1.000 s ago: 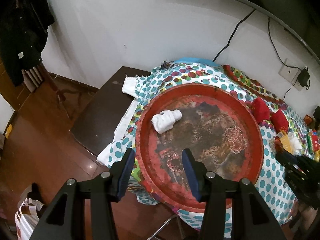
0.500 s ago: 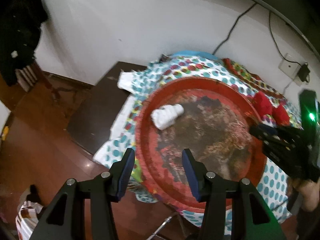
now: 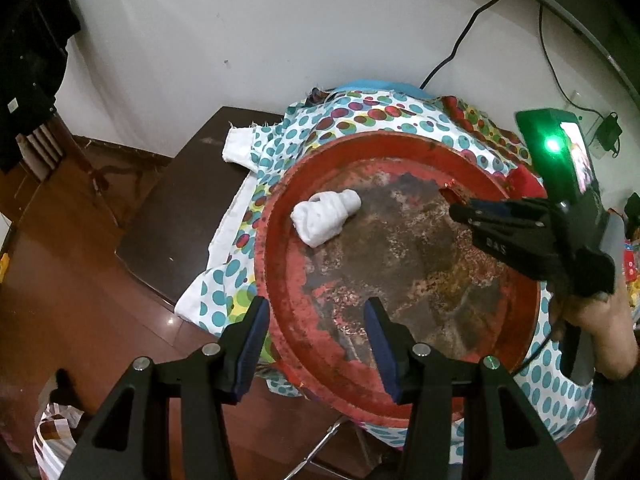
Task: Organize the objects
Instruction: 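Carry the red candy bar to the red tray and release it with the right tool, then move the left tool toward the yellow medicine box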
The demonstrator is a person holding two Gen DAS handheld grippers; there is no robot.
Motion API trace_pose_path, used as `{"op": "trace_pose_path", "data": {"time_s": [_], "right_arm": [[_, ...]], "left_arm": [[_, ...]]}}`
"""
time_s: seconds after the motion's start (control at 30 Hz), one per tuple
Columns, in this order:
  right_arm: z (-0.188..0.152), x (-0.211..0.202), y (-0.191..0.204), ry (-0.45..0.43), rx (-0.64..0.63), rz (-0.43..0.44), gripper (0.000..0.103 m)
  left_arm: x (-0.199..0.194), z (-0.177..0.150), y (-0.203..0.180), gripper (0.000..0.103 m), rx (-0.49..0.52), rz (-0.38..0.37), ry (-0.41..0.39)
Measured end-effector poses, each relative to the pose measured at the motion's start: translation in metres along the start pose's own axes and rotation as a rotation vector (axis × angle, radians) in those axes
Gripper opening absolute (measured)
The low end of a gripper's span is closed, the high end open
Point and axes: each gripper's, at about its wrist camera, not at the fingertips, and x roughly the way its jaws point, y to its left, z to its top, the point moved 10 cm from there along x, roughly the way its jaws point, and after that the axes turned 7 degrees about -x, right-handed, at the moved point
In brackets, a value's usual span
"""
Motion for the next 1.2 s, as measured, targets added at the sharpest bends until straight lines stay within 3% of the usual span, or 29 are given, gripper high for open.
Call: {"op": "trace_pose_path", "data": {"time_s": [0.63,0.73,0.83,1.2], "right_arm": [[0.014,0.036,-0.011,0.055,0.012,-0.041,0.022],[0.014,0.032,-0.012,0.04,0.016,-0.037,0.036],[0.014,0.025,-0.014,0.025,0.013,-0.044,0.041],[-0.011,-0.021,-0.013,-0.026,0.005,-0.034,0.042]], "left_arm": [[0.006,-0.004,-0.01,0.05,0.025,-0.012,0.018],[0.007,-0.005,-0.011,0.05,0.029,-0.011,0.022],[0.007,-0.005,-0.013,0.05,0.033,-0.014,0.021],[0.002,-0.008,-0.034,0.05,0.076,-0.034,0.015]]}}
